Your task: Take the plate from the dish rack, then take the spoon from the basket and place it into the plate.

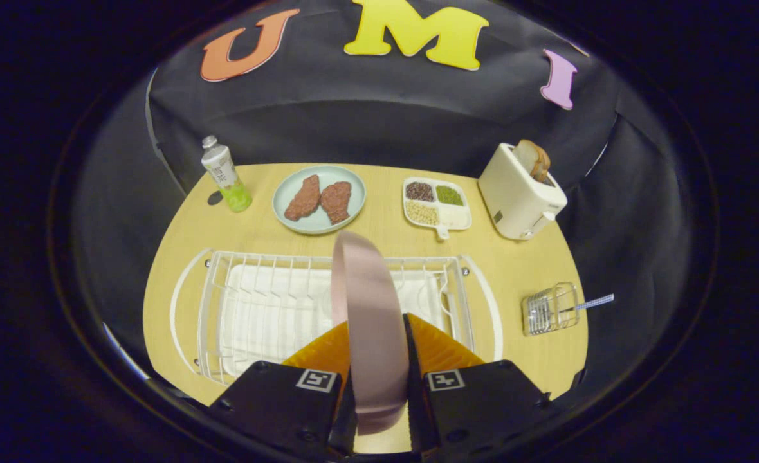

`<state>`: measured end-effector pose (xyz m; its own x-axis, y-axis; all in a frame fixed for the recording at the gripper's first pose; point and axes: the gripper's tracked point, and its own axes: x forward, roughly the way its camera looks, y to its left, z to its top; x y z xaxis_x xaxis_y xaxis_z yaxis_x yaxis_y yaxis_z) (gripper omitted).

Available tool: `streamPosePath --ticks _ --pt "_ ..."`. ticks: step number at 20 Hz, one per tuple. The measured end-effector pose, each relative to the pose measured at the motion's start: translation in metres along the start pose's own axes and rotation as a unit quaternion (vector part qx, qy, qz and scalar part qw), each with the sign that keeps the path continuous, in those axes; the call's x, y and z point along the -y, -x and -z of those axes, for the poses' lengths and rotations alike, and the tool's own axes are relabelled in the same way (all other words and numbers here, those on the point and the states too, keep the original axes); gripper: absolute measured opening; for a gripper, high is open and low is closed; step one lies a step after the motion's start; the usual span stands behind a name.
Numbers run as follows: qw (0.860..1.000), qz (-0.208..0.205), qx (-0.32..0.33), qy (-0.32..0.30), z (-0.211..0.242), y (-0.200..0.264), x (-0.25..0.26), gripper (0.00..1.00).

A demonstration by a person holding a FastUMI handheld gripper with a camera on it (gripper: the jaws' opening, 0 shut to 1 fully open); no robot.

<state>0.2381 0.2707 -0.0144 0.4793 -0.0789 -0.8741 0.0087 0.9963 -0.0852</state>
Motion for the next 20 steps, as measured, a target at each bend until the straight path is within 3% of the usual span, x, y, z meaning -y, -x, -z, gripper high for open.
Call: streamPosePath --ticks 6,12,15,20 --pt "0.997 -0.08 0.011 -0.004 0.038 0.033 0.022 0.33" --pt "0.991 -0.124 0.048 -0.022 0.118 0.058 0.079 0.33" --pt "0.989 -0.124 0.063 -0.046 0.162 0.044 0.106 0.33" --pt "0.976 -0.182 0.035 -0.114 0.219 0.0 0.125 0.33"
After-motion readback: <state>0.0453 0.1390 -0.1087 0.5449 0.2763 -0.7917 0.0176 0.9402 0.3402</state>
